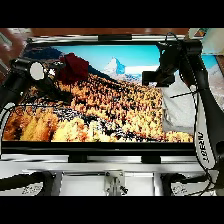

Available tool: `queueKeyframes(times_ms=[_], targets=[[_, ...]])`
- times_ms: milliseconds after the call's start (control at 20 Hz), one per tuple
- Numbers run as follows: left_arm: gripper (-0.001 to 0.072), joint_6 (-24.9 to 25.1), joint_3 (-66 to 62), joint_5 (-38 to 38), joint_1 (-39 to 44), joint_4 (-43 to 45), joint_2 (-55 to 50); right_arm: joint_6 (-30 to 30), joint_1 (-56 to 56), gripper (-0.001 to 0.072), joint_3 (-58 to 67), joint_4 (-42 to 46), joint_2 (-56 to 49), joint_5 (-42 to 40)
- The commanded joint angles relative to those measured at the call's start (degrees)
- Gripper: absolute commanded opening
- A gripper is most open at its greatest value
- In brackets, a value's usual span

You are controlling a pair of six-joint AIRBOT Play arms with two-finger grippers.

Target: Fold the shirts.

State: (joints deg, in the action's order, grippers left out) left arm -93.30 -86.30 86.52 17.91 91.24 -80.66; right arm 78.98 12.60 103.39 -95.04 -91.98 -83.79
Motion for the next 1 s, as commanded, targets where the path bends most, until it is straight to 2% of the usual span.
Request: queueKeyframes(times_ms=[0, 600, 950], targets=[[0.067, 0.0, 0.0, 0.0, 0.0, 0.0, 0.0, 0.0, 0.1, 0.0684, 0.0, 0.0, 0.0, 0.0], [0.067, 0.0, 0.0, 0.0, 0.0, 0.0, 0.0, 0.0, 0.1, 0.0684, 0.0, 0.0, 0.0, 0.5], [0.067, 0.0, 0.0, -1.6, 0.0, -0.4, -0.3, -0.2, 0.1, 0.0684, 0.0, 0.4, 0.0, 14.6]])
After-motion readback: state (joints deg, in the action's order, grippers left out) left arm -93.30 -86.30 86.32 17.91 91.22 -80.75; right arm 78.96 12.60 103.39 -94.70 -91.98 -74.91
